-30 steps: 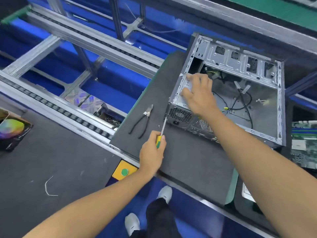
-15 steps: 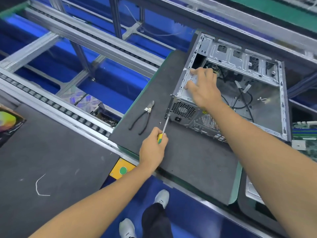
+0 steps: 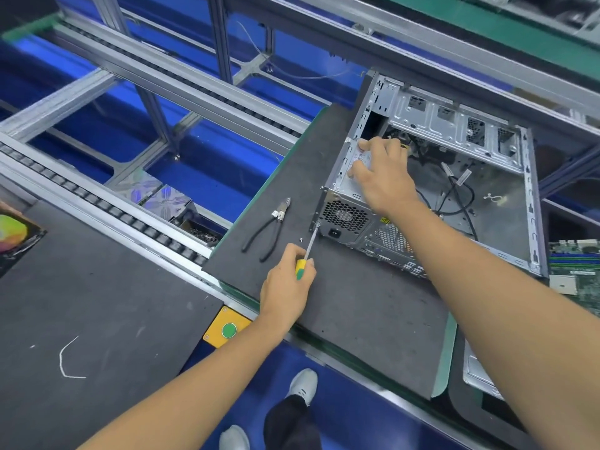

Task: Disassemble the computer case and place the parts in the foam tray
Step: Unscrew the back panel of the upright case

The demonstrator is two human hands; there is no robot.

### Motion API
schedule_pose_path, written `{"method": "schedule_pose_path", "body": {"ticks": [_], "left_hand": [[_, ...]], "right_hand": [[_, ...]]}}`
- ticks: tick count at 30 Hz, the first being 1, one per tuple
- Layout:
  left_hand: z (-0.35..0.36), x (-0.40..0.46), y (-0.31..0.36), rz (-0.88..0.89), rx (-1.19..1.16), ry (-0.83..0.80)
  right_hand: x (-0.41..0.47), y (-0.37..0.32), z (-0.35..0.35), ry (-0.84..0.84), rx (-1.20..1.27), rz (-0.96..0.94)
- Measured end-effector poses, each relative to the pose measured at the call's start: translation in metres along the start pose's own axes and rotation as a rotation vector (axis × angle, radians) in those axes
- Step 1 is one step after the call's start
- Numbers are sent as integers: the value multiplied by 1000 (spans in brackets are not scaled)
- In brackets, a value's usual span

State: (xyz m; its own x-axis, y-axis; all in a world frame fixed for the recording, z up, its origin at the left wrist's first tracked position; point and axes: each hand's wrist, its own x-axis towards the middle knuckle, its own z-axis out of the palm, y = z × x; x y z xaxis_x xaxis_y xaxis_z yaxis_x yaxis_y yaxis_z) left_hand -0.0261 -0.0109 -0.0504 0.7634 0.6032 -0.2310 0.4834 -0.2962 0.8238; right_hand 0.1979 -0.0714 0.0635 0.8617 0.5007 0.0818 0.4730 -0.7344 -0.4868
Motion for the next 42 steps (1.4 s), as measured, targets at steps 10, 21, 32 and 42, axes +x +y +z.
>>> {"method": "schedule_pose_path", "body": {"ticks": [10,21,32,42], "left_hand": [[2,2,-1,-176,-299,104],[-5,6,5,-285,-437,-164],[-10,7,1,-54,-87,87],[-9,9,2,-216,-235,-118]], "right_hand": [[-2,-2,-1,-5,-1,-1],[-1,1,0,-9,15,-2],[1,2,2,-11,3,4],[0,0,1,-14,4,1]]}}
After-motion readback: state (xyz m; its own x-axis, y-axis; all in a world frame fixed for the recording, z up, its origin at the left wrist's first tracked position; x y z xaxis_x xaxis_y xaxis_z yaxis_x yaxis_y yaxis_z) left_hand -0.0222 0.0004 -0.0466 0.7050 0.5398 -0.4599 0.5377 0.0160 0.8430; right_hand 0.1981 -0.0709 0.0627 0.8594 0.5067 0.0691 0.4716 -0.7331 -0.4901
